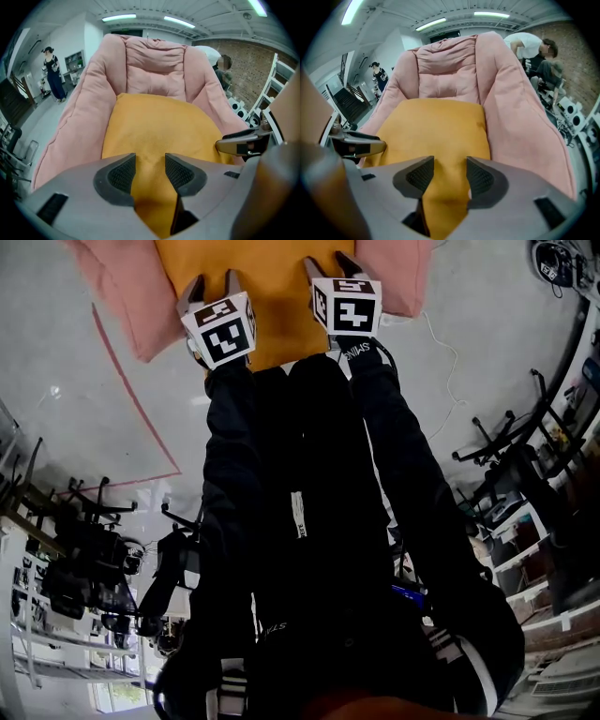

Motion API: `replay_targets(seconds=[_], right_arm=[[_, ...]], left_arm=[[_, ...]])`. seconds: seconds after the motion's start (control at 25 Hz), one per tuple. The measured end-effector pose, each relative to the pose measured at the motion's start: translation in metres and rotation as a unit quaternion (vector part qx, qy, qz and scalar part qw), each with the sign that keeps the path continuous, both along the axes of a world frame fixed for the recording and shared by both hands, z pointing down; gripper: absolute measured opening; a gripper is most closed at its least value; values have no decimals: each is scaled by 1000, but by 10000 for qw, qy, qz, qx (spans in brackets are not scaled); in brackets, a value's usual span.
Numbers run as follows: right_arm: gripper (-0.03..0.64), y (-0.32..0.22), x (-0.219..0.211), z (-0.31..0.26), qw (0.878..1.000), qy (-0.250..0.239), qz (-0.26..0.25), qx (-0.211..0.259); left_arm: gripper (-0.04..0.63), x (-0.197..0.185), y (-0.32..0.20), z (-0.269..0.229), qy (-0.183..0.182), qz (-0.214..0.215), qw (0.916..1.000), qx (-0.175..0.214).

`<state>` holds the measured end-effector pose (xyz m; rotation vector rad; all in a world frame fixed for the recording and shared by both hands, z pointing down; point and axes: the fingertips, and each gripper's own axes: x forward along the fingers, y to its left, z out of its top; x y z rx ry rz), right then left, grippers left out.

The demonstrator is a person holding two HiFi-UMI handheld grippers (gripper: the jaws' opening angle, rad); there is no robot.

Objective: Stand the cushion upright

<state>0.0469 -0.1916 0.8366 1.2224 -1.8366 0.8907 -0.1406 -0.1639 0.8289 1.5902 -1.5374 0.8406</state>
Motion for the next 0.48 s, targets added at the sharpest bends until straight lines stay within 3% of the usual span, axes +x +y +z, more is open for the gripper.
replay_targets(seconds=[0.16,0.48], right_arm=[[211,0,-6,9,9999,8,-12,-121],[83,-1,-19,20,9997,-22,-88,-207]], left_arm=[[181,-3,-1,8,48,67,9999,-143],[60,-5,-4,13,-12,214,9997,-98]])
